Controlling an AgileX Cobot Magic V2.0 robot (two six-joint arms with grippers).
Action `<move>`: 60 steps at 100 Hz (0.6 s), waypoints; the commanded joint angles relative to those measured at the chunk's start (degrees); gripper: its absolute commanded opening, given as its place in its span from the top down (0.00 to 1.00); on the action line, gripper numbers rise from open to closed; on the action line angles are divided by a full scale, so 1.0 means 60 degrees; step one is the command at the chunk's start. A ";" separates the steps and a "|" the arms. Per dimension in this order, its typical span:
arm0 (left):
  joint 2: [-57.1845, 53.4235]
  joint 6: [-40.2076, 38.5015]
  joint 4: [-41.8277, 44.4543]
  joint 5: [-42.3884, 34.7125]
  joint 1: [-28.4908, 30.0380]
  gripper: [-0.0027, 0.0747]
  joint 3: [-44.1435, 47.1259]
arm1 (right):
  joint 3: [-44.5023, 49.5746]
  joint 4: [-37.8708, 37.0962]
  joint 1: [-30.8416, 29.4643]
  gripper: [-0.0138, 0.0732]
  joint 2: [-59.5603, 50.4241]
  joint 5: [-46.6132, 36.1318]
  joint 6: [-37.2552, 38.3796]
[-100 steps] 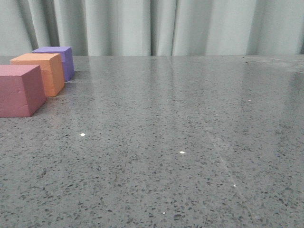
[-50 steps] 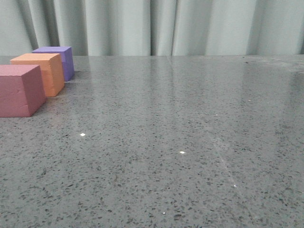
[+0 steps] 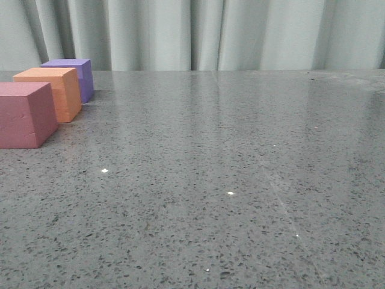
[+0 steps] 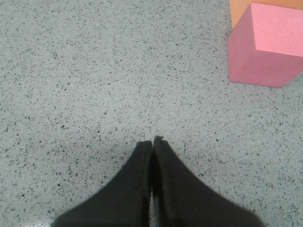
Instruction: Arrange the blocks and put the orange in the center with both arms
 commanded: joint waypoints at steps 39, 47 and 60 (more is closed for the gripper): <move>-0.1056 0.1371 0.0149 -0.3102 0.0018 0.99 0.0433 | -0.0220 -0.0075 -0.0052 0.92 -0.0005 -0.0499 -0.0079; -0.1836 0.2867 -0.0600 -0.4453 0.0043 0.99 0.1055 | -0.0220 -0.0075 -0.0052 0.92 -0.0005 -0.0499 -0.0079; -0.2923 0.4378 -0.1639 -0.5780 0.0256 0.99 0.2196 | -0.0220 -0.0075 -0.0052 0.92 -0.0005 -0.0499 -0.0079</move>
